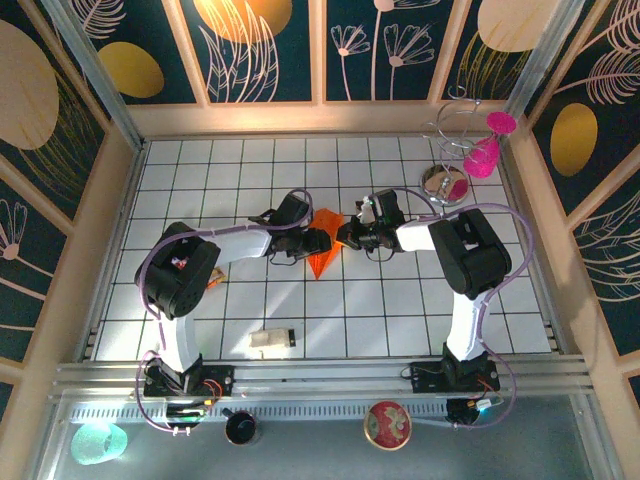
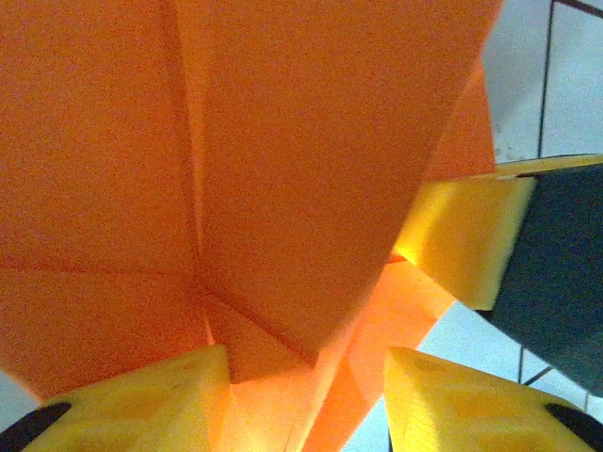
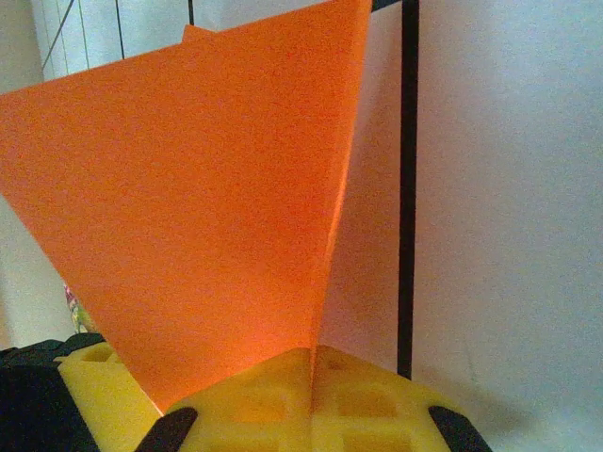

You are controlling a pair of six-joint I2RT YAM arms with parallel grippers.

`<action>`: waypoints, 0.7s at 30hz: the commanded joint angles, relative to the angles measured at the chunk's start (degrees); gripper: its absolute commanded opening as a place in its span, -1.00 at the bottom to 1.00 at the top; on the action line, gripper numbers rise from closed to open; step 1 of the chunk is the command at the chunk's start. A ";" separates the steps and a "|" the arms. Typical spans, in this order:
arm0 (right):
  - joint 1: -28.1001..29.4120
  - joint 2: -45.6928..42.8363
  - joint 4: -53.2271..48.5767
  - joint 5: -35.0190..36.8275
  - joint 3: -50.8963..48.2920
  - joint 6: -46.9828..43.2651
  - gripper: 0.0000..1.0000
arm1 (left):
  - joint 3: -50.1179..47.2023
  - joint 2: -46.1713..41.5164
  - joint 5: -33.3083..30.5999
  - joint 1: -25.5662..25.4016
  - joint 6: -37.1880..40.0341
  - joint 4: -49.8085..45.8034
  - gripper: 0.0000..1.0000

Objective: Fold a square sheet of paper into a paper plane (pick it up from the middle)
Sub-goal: Move the paper plane to the top-center of the table.

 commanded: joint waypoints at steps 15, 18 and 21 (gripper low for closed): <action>0.40 1.12 1.90 -3.11 1.13 0.76 -0.98 | 3.06 1.42 -3.99 -1.35 2.18 -5.28 -0.03; 0.49 1.11 2.83 -3.99 1.10 0.98 -0.97 | 3.79 1.80 -5.13 -1.56 2.61 -6.52 -0.05; 0.52 1.16 3.66 -4.66 1.14 1.37 -0.97 | 4.09 1.88 -5.76 -1.89 2.71 -7.20 -0.09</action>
